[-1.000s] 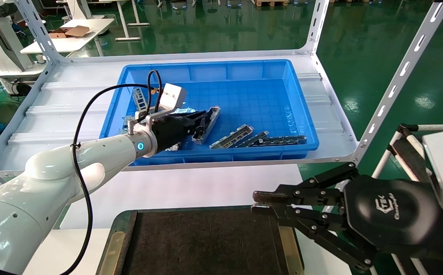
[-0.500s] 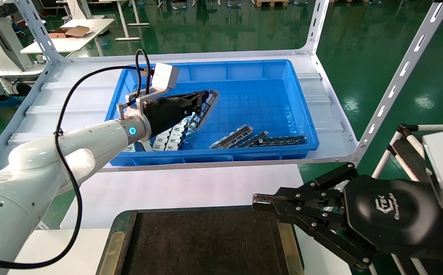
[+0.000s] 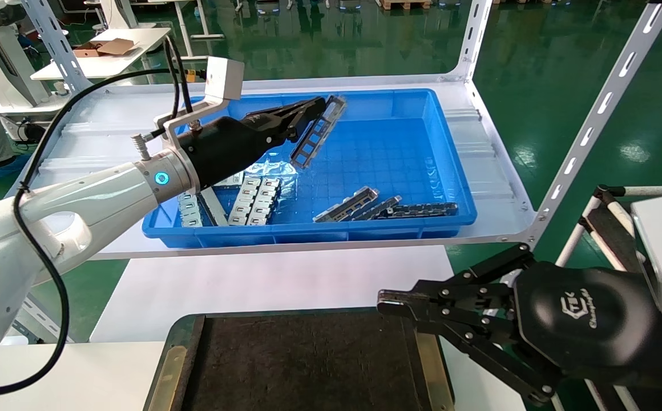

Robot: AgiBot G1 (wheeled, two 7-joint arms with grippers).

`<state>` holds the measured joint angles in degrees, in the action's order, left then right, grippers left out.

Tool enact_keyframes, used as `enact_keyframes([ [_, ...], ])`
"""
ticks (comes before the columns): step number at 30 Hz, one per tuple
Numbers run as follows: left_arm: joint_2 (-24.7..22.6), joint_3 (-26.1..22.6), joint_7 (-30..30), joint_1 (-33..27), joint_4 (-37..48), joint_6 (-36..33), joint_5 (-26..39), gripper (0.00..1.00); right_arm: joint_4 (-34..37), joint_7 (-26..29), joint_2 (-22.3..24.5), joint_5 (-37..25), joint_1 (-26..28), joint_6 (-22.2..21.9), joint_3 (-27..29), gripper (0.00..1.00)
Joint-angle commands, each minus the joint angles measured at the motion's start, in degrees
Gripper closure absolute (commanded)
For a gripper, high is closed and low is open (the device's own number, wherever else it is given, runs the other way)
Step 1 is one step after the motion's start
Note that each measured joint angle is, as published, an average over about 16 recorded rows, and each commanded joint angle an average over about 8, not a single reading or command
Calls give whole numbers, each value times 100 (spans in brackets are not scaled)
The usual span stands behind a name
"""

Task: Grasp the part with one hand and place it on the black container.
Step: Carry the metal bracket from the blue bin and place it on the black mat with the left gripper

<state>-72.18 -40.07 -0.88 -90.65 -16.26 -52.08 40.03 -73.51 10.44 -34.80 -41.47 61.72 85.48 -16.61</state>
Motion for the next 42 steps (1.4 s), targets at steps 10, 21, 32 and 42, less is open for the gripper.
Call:
enact_keyframes([
  [10,390,60,469,529,-977,-1133,-309,100,0,-2,2,3,1,-2,-4,100],
  [21,1011,-14,1100,1948,-3207,-611,-457,100,0,-4,3,6,2,-4,-8,100],
  [32,1491,-289,1709,3341,-4908,838,-323,100,0,-6,5,8,3,-5,-12,100],
  [42,1307,-552,1831,4023,-4970,1885,-93,100,0,-8,6,11,3,-7,-16,100],
])
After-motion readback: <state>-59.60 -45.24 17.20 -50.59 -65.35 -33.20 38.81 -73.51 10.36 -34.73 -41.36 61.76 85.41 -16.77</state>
